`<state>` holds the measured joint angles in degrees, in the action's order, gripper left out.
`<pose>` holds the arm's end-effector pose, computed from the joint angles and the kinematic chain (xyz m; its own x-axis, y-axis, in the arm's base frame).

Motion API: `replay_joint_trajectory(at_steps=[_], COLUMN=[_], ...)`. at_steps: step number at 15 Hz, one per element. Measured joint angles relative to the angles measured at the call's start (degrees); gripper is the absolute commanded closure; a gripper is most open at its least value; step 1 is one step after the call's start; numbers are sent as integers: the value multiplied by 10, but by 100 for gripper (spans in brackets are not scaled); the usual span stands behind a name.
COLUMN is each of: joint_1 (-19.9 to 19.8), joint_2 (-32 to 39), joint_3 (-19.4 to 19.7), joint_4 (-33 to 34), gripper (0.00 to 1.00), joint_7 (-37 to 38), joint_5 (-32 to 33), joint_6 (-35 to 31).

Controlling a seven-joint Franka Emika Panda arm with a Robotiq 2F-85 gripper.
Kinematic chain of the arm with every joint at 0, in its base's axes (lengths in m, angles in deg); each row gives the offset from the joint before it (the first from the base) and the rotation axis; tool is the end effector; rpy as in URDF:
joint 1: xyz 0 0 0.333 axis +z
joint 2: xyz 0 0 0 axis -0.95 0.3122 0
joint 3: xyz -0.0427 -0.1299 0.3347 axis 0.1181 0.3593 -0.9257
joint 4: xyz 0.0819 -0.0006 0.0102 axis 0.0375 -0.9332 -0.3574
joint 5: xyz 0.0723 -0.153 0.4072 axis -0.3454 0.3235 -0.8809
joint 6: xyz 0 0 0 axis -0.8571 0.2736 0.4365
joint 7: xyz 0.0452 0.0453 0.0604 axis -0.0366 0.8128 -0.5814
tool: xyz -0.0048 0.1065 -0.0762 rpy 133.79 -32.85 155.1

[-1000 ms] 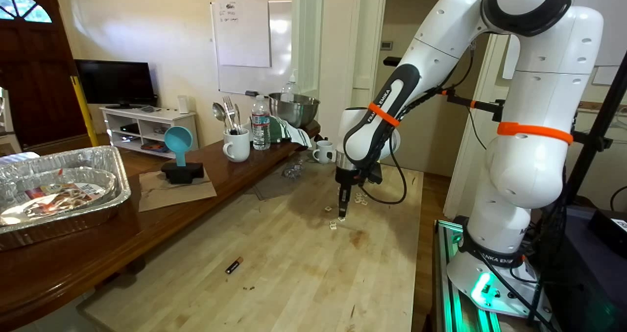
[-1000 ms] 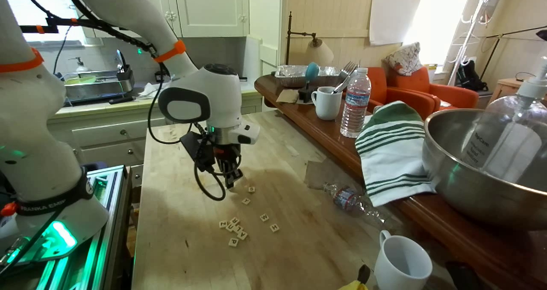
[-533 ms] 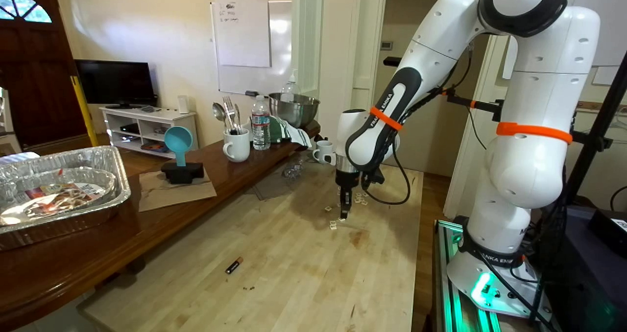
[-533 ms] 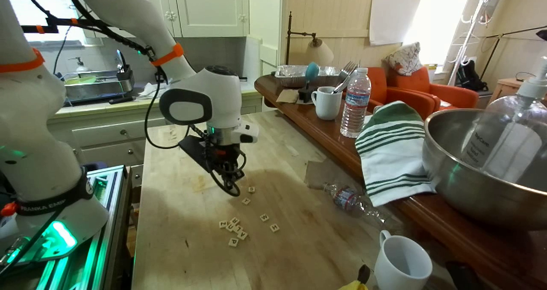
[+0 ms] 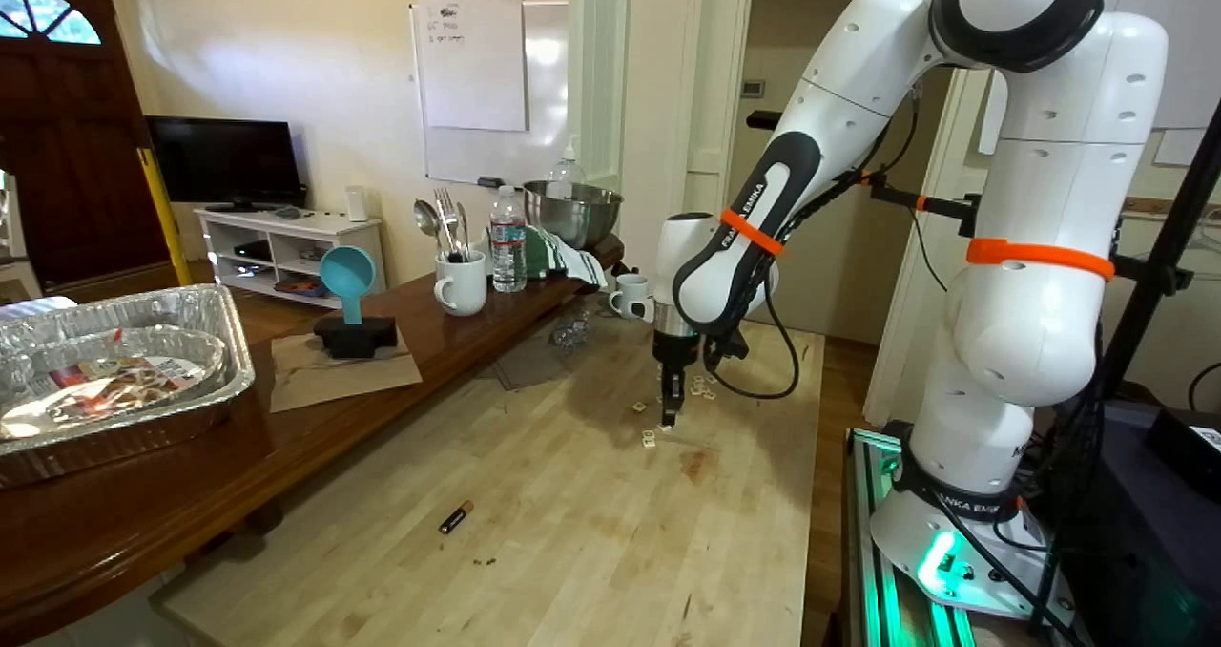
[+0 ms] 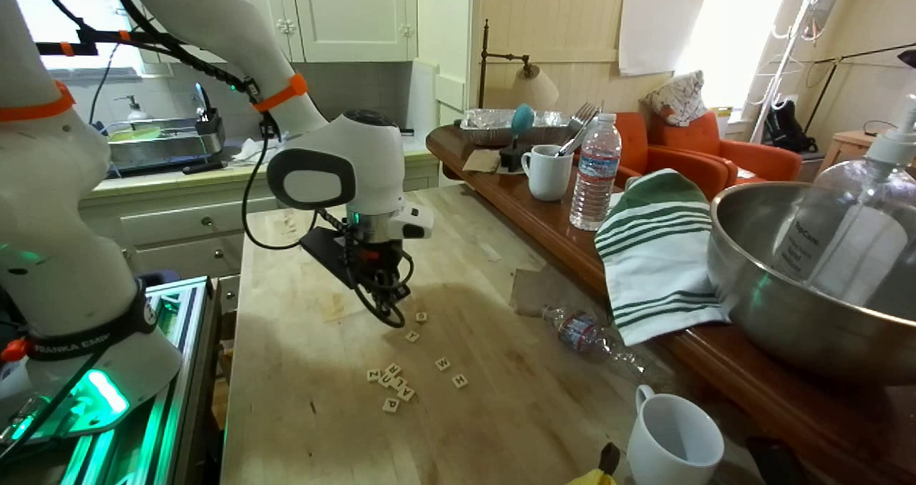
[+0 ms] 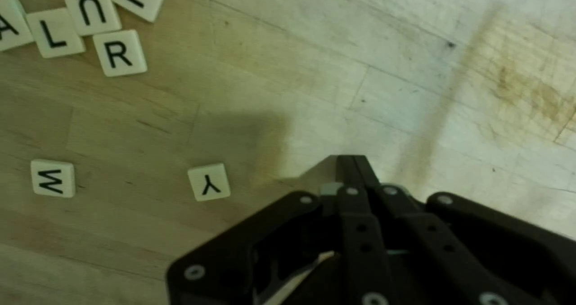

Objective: Take two letter blocks out of the line and replace them with one letter block

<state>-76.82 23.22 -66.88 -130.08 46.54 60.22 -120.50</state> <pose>0.4104 -0.0675 0.1915 0.9282 0.3718 0.0178 0.3720 -0.9281 -0.0135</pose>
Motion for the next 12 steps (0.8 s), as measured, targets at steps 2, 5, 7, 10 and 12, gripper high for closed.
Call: replay_joint_trajectory(at_steps=[2, 5, 7, 10, 12], joint_1=[0, 0, 0, 0, 0], joint_2=[1, 2, 3, 3, 3], joint_3=[0, 0, 0, -1, -1], joint_4=[0, 0, 0, 0, 0], gripper=[100, 100, 100, 100, 100], joint_7=[11, 30, 44, 65, 79], joint_5=[-1, -2, -2, -3, -4], joint_6=[-4, -10, -11, -11, -11])
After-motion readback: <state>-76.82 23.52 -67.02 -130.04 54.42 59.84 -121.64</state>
